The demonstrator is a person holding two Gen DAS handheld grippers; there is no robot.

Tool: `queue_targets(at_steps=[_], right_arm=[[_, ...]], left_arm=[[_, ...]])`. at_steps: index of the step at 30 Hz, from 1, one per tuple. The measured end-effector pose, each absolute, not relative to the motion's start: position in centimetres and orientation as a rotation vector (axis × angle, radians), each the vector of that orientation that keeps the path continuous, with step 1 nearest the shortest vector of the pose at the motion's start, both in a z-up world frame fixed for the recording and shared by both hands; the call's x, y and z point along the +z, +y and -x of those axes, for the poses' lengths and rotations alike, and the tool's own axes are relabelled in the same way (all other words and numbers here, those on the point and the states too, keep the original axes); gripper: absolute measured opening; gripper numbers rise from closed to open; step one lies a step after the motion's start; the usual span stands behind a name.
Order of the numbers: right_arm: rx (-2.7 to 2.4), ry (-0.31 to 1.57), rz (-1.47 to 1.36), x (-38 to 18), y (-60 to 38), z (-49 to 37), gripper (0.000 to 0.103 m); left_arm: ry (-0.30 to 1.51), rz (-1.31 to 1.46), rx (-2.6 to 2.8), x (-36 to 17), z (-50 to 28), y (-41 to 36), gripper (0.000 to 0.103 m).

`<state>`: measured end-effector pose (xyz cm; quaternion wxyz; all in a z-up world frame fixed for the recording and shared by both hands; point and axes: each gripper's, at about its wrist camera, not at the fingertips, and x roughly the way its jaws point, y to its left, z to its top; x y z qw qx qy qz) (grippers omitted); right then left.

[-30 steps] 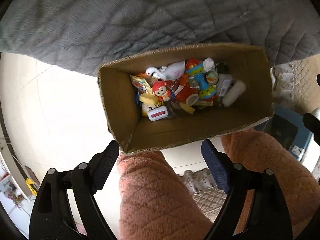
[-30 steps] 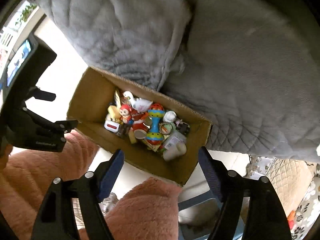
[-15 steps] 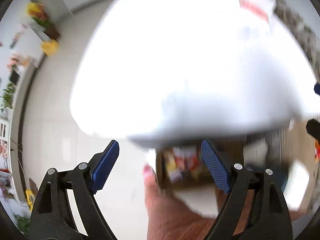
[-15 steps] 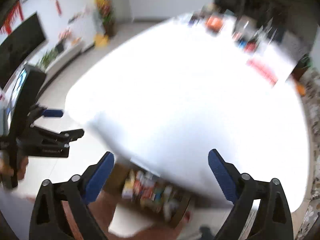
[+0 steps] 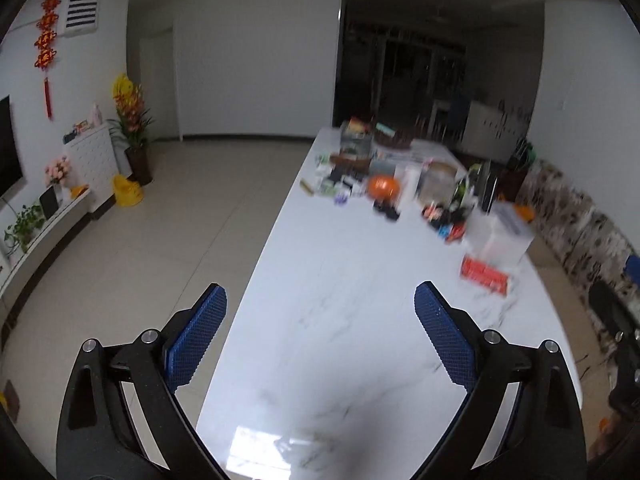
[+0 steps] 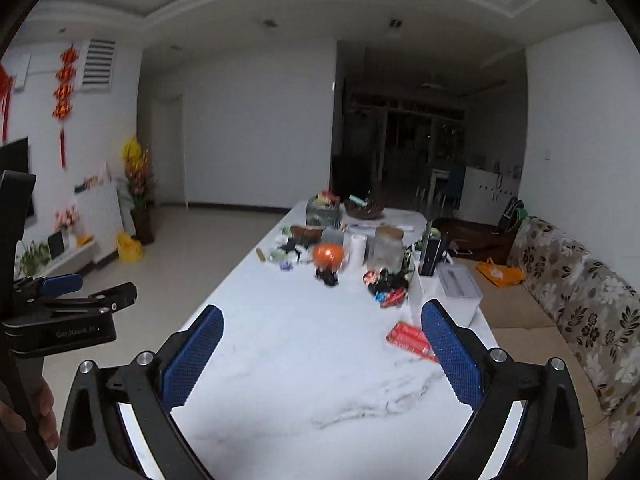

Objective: Collect trash

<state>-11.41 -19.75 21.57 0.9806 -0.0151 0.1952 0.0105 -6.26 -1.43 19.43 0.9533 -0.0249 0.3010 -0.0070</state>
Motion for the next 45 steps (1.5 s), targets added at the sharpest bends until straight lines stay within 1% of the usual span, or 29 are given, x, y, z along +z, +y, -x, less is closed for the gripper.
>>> queue_targets(at_steps=[3, 10, 45], right_arm=[[-0.015, 0.367, 0.022, 22.5, -20.0, 11.4, 0.098], [-0.056, 0.359, 0.014, 22.8, -20.0, 11.9, 0.098], [-0.084, 0.383, 0.012, 22.2, -20.7, 12.0, 0.098]], left_arm=[[0.57, 0.051, -0.006, 20.9, 6.2, -1.9, 0.093], [0.547, 0.05, -0.005, 21.9, 6.0, -2.2, 0.094], [0.568, 0.031, -0.012, 21.9, 6.4, -1.8, 0.094]])
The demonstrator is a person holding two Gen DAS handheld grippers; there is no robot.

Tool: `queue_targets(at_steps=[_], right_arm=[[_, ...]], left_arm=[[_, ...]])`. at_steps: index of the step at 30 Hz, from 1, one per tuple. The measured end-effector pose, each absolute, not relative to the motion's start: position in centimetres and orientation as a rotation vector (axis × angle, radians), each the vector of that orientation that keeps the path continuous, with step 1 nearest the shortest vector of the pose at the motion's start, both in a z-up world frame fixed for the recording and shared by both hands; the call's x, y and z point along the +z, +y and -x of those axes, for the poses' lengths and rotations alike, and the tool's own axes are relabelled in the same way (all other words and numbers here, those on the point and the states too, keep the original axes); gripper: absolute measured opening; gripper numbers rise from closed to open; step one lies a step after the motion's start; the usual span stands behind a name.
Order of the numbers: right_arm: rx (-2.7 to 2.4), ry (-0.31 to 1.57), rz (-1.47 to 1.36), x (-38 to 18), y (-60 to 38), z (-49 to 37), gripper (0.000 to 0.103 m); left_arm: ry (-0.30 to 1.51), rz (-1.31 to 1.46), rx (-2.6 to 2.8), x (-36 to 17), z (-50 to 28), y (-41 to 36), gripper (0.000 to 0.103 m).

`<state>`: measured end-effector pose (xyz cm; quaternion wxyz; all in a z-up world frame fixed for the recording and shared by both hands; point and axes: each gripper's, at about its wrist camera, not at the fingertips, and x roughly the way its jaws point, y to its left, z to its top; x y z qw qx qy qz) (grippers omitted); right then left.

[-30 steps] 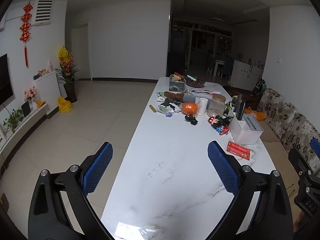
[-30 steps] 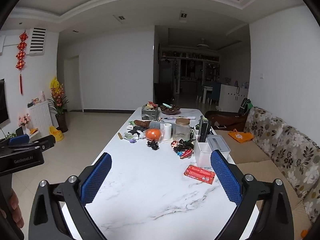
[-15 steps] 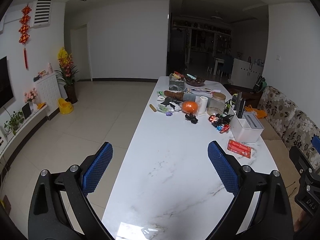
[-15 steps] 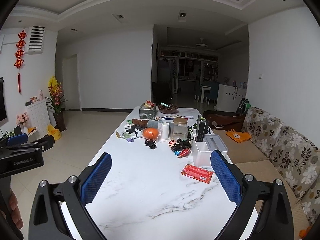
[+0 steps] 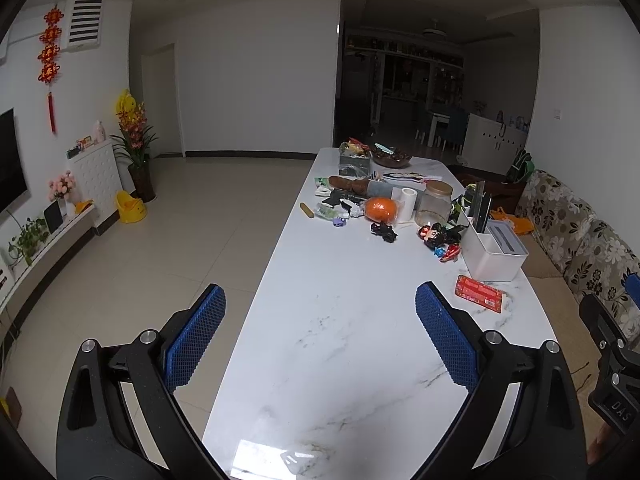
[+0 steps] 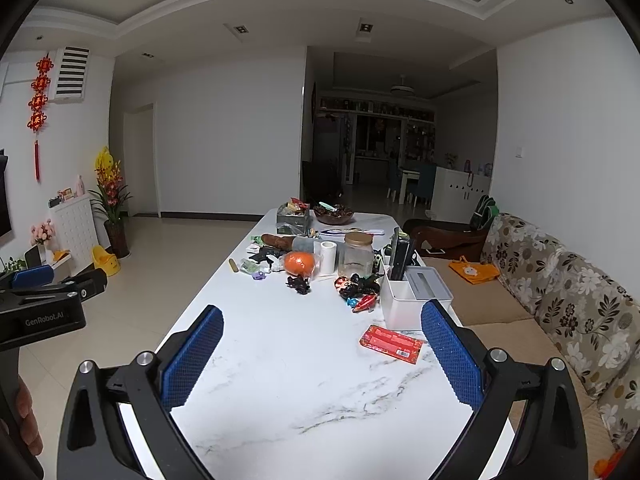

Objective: Collect trash

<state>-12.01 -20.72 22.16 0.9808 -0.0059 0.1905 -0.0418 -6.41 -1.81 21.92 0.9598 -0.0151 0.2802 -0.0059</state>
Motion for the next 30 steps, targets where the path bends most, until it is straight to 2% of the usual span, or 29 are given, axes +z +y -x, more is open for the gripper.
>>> queue_targets(at_steps=[30], right_arm=[[-0.092, 0.394, -0.001, 22.2, -21.8, 12.3, 0.098]], left_arm=[[0.569, 0.015, -0.021, 21.9, 6.5, -1.8, 0.094]])
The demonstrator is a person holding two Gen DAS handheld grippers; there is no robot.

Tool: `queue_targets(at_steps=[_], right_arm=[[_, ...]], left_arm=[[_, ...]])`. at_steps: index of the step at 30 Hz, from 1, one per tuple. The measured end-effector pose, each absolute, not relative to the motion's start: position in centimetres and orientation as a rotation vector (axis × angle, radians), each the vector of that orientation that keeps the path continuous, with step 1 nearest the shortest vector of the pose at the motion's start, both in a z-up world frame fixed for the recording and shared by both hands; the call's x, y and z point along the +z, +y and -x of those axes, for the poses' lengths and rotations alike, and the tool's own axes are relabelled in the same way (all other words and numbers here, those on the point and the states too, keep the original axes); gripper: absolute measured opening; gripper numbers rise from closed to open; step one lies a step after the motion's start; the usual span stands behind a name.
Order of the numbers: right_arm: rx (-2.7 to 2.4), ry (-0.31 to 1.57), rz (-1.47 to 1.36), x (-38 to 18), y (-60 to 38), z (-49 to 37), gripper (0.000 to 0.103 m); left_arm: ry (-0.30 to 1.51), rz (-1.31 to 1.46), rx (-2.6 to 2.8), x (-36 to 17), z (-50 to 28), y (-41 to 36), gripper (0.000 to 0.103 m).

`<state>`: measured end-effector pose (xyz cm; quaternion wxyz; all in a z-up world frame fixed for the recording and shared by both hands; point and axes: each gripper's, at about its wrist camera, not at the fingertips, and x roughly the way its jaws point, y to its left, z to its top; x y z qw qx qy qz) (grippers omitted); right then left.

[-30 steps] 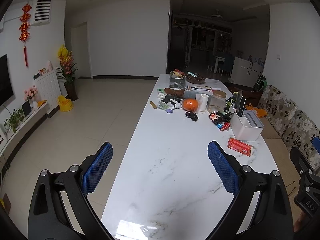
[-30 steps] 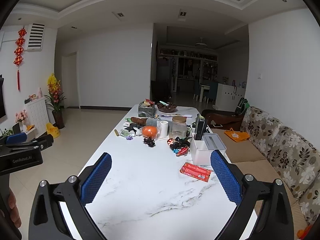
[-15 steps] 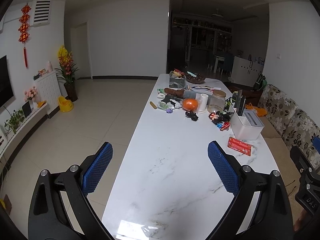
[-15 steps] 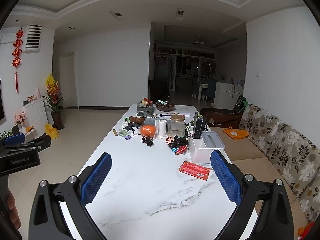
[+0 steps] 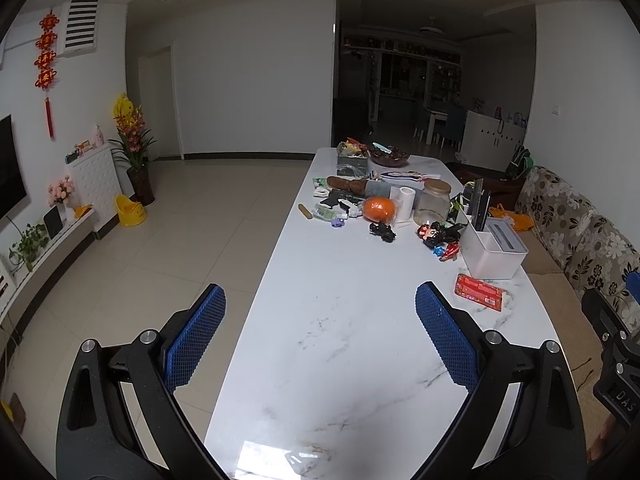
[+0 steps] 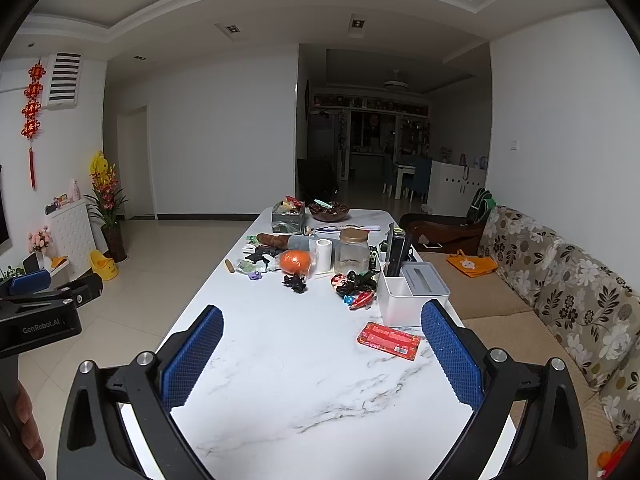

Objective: Collect trash

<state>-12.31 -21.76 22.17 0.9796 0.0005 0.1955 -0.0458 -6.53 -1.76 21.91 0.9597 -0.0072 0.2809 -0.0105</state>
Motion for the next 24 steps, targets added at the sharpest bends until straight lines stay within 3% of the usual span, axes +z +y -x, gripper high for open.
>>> queue_targets(at_steps=[24], right_arm=[[-0.099, 0.405, 0.001, 22.12, -22.09, 12.5, 0.098]], left_arm=[[0.584, -0.016, -0.048, 21.87, 6.29, -2.52, 0.094]])
